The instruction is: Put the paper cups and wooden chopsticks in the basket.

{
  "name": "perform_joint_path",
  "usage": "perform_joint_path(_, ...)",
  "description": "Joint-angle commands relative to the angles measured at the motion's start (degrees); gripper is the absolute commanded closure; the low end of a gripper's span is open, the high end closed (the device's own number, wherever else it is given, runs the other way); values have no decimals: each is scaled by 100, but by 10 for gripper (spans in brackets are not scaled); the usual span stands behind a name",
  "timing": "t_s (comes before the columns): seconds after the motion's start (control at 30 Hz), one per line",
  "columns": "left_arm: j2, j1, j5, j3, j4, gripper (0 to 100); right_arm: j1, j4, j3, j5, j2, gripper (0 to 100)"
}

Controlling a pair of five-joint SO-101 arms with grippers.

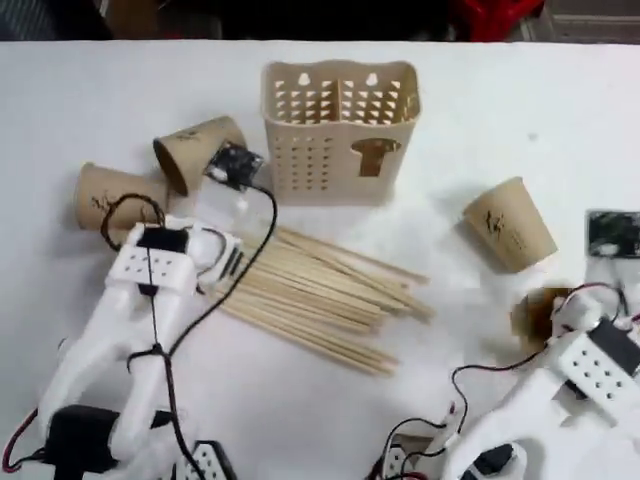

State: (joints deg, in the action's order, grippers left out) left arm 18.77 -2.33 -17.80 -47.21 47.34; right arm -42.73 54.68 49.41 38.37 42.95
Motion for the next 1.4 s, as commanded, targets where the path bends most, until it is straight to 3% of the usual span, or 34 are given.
perform_joint_path(0.0, 259, -13, 26, 9, -105, 861, 409, 927, -1705, -809, 4, 982)
perform_joint_path(0.23, 251, -13, 26, 9, -114, 862, 2826, 2492, -5002, -2655, -145, 983)
perform_joint_path(0.5, 259, -136, 18, -308, -571, 864, 4497, 2580, -8044, -3815, -2580, 983)
perform_joint_path(0.7, 259, -259, -9, -440, -765, 865, 4901, 2571, -9969, -4527, -4549, 982)
perform_joint_path(0.87, 259, -259, -9, -440, -765, 865, 5112, 2607, -11121, -4695, -5807, 982)
perform_joint_path(1.13, 259, -259, -9, -440, -765, 865, 5077, 2598, -11349, -4703, -6897, 981)
perform_joint_path(1.37, 259, -259, -9, -440, -765, 865, 5095, 3116, -11349, -4668, -6985, 959)
